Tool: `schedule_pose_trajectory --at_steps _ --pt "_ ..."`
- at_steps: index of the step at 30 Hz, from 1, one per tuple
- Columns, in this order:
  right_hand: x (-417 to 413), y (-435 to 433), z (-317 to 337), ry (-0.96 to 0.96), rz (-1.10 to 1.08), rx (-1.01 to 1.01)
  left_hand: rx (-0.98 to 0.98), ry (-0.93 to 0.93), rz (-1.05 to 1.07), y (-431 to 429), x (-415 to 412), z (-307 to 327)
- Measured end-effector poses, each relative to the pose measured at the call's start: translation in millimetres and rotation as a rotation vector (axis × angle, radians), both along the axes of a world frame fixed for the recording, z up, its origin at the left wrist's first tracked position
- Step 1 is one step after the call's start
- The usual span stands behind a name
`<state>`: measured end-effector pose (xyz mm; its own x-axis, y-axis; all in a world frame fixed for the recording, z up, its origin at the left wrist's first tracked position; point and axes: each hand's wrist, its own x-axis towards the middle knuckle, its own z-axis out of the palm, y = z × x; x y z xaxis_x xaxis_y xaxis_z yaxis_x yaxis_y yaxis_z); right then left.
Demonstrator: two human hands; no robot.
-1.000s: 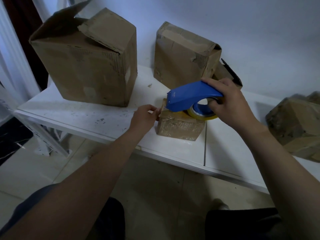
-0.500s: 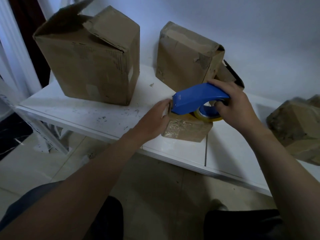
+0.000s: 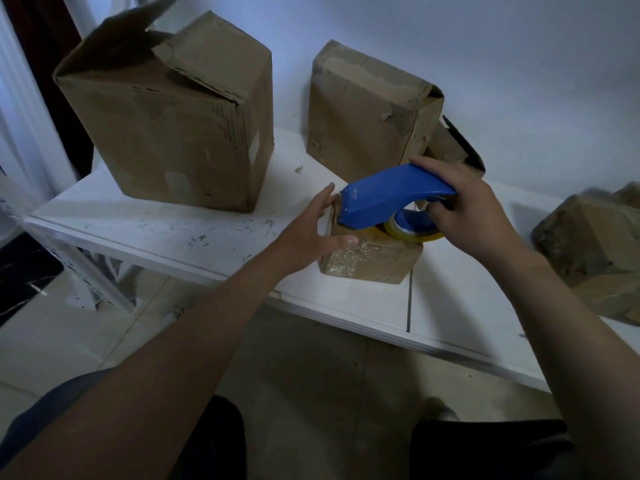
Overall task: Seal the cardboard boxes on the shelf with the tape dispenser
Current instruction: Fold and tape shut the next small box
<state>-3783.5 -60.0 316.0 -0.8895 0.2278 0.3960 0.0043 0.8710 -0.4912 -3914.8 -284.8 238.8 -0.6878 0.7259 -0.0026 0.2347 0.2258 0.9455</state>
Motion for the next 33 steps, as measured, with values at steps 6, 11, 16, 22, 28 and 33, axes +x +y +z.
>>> schedule_pose_trajectory --at_steps 6,11,16,22,28,33 --pt "3.7 4.0 2.7 0.002 0.007 -0.015 0.016 0.089 0.012 4.8 -8.8 -2.7" --pt "4.1 7.5 4.5 -0.017 0.0 0.027 0.04 0.143 0.02 3.5 -10.4 -3.7" --pt "3.3 9.5 5.3 -0.054 -0.009 0.08 0.067 0.159 0.017 3.2 -9.0 -8.6" --pt "2.7 10.3 3.7 -0.063 -0.005 0.083 0.103 0.194 0.042 -0.7 -7.4 -14.3" --pt "3.7 8.8 4.9 -0.074 -0.016 0.112 0.093 0.207 0.053 -1.9 -9.0 -13.5" --pt "10.9 13.7 6.8 -0.073 -0.063 0.155 0.075 0.213 0.044 0.3 -9.0 -10.0"
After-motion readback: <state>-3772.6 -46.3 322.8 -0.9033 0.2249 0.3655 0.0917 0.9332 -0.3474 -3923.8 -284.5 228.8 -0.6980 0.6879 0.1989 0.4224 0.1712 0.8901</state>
